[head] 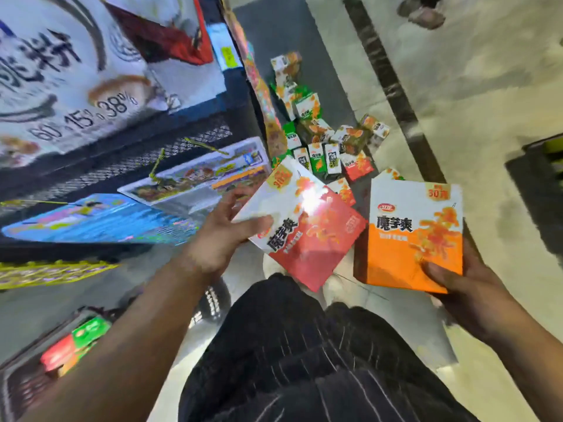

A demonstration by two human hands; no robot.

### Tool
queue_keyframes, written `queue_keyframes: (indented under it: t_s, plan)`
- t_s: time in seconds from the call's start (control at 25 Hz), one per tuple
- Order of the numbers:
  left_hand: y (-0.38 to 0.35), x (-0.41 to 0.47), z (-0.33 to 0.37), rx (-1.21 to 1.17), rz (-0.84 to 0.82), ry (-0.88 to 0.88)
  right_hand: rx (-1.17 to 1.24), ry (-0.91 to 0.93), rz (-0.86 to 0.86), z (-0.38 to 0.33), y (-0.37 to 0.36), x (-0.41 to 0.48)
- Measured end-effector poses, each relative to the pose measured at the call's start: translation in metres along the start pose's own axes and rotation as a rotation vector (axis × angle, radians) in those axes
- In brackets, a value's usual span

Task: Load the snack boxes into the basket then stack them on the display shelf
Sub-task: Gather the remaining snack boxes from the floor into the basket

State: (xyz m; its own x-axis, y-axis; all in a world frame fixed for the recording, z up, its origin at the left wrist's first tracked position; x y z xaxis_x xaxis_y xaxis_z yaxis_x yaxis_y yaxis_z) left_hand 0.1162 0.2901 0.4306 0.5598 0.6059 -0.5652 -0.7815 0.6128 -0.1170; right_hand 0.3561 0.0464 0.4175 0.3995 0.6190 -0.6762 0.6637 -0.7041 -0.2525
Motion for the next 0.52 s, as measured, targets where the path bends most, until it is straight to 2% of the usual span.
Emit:
queue_keyframes:
  t_s: [0.24,0.4,0.52]
  plan:
    - [0.011,-0.101,-0.015,-0.268,0.333,-0.077,-0.207,-0.005,-0.345,-0.028,-0.032,-0.015]
    - [0.029,-0.185,-0.037,-0.439,0.495,-0.106,-0.340,-0.099,-0.568,-0.011,-0.083,-0.031]
    - [0.051,-0.255,-0.061,-0.440,0.646,-0.121,-0.365,-0.125,-0.688,0.009,-0.135,-0.050]
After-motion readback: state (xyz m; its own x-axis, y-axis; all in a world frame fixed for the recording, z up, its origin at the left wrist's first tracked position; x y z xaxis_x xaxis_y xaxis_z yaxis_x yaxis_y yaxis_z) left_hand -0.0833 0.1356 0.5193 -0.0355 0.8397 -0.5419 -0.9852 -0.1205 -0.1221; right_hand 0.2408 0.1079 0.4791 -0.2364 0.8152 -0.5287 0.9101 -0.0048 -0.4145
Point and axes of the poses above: each hand's wrist, its own x-axis towards the middle knuckle, its own y-axis out of the back of the hand, z = x × y, the point moved 10 cm from there along x, towards the middle knuckle, and after that the axes turned 6 degrees about x, right-handed, at the moved point
